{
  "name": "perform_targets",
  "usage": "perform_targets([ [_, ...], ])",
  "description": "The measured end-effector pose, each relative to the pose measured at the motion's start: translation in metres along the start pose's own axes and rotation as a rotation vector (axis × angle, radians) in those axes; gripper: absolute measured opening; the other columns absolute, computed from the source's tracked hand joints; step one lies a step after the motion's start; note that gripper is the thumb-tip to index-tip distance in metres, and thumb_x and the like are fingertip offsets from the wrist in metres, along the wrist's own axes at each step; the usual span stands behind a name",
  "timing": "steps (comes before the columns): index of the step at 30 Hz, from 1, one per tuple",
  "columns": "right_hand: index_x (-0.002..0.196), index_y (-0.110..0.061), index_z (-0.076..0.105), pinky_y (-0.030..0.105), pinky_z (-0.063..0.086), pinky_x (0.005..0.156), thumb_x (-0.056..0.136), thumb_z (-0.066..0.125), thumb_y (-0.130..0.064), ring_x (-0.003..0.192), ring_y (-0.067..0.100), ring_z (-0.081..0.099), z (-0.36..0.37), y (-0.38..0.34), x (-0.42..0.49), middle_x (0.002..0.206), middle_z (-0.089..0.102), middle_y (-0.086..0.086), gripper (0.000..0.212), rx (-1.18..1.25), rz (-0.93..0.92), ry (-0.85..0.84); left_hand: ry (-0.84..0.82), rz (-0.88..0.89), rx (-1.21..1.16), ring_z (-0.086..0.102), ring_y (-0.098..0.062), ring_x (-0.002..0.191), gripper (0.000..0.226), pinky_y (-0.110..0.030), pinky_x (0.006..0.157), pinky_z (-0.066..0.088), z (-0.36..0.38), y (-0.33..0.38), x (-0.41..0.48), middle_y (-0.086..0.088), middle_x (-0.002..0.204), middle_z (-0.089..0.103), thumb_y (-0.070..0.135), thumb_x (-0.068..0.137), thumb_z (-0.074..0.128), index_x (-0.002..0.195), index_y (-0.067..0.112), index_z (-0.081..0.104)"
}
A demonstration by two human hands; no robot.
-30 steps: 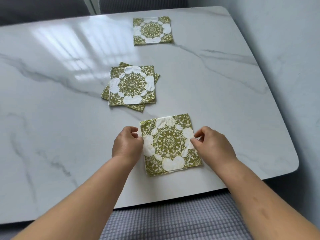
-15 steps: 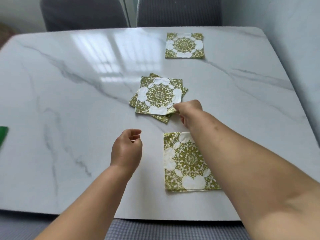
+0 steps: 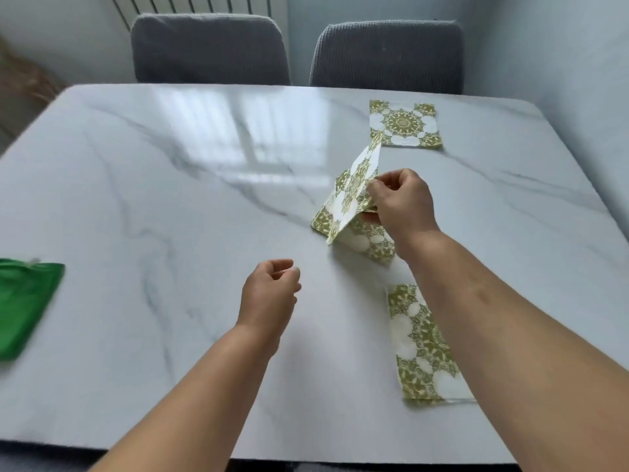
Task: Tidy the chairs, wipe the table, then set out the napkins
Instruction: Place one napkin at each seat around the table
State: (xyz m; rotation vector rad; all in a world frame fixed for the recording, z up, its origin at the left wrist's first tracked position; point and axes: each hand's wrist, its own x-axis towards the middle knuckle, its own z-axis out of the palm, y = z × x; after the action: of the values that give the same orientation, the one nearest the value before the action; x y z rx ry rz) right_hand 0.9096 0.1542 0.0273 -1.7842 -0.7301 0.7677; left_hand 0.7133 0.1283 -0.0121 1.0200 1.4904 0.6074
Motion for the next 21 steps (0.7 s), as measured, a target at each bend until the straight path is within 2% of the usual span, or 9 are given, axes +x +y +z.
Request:
perform_targets([
  [3, 0.085, -0.012, 0.055, 0.032, 0.060, 0.061, 0.090, 0.062, -0.011, 0.070, 0.019, 0.065, 0.024, -0.027, -0.030, 0.088, 0.061, 0.008, 0.008, 0.096, -0.022, 0.002, -0.084, -0.046, -0.033, 0.065, -0.019, 0.097, 0.023, -0.036, 0.087, 0.054, -0.035, 0.005, 0.010, -0.007, 0.109, 0.063, 0.025, 0.092, 0.055, 0.112, 0.013, 0.058],
  [6, 0.086, -0.010, 0.057, 0.033, 0.060, 0.064, 0.090, 0.062, -0.010, 0.076, 0.020, 0.065, 0.066, -0.048, -0.062, 0.089, 0.061, 0.011, 0.007, 0.227, 0.029, -0.021, -0.146, -0.097, -0.098, 0.066, -0.022, 0.097, 0.022, -0.037, 0.087, 0.054, -0.092, 0.006, 0.023, -0.011, 0.110, 0.063, 0.032, 0.094, 0.054, 0.104, 0.013, 0.058],
  [10, 0.087, -0.008, 0.058, 0.032, 0.059, 0.065, 0.090, 0.062, -0.008, 0.078, 0.024, 0.065, 0.119, -0.070, -0.106, 0.088, 0.061, 0.016, 0.005, 0.407, 0.138, -0.127, -0.297, -0.331, -0.309, 0.068, -0.030, 0.098, 0.062, -0.042, 0.087, 0.055, -0.152, 0.005, 0.038, -0.020, 0.113, 0.064, 0.057, 0.089, 0.050, 0.123, 0.005, 0.050],
  [13, 0.088, -0.008, 0.058, 0.034, 0.058, 0.069, 0.091, 0.061, -0.007, 0.078, 0.024, 0.068, 0.150, -0.075, -0.137, 0.087, 0.066, 0.017, 0.005, 0.516, 0.192, -0.233, -0.486, -0.456, -0.620, 0.067, -0.036, 0.101, 0.080, -0.047, 0.088, 0.053, -0.194, 0.003, 0.047, -0.024, 0.122, 0.062, 0.066, 0.084, 0.048, 0.126, -0.002, 0.047],
  [15, 0.088, -0.007, 0.057, 0.034, 0.058, 0.069, 0.092, 0.060, -0.007, 0.078, 0.024, 0.070, 0.167, -0.071, -0.155, 0.086, 0.069, 0.015, 0.005, 0.564, 0.242, -0.278, -0.410, -0.410, -0.774, 0.069, -0.032, 0.093, 0.063, -0.040, 0.080, 0.057, -0.221, 0.004, 0.047, -0.021, 0.120, 0.063, 0.047, 0.089, 0.056, 0.124, -0.005, 0.050],
  [17, 0.087, -0.007, 0.056, 0.032, 0.059, 0.068, 0.093, 0.058, -0.006, 0.076, 0.024, 0.070, 0.180, -0.060, -0.168, 0.085, 0.069, 0.014, 0.007, 0.569, 0.307, -0.308, -0.209, -0.302, -0.749, 0.070, -0.022, 0.077, 0.035, -0.031, 0.066, 0.060, -0.244, 0.003, 0.047, -0.015, 0.102, 0.066, 0.015, 0.090, 0.059, 0.121, -0.001, 0.053],
  [19, 0.087, -0.006, 0.056, 0.033, 0.059, 0.068, 0.093, 0.058, -0.005, 0.075, 0.025, 0.069, 0.191, -0.045, -0.182, 0.089, 0.068, 0.017, 0.007, 0.532, 0.369, -0.353, -0.071, -0.200, -0.614, 0.067, -0.015, 0.065, 0.036, -0.024, 0.053, 0.057, -0.267, -0.003, 0.046, -0.009, 0.092, 0.066, -0.003, 0.087, 0.058, 0.121, 0.005, 0.052],
  [21, 0.092, -0.006, 0.056, 0.033, 0.060, 0.069, 0.092, 0.058, -0.004, 0.077, 0.025, 0.069, 0.202, -0.030, -0.193, 0.095, 0.066, 0.018, 0.003, 0.454, 0.413, -0.394, -0.040, -0.125, -0.468, 0.067, -0.012, 0.063, 0.046, -0.020, 0.050, 0.053, -0.287, -0.011, 0.044, -0.008, 0.097, 0.067, -0.009, 0.084, 0.059, 0.126, 0.007, 0.051],
])
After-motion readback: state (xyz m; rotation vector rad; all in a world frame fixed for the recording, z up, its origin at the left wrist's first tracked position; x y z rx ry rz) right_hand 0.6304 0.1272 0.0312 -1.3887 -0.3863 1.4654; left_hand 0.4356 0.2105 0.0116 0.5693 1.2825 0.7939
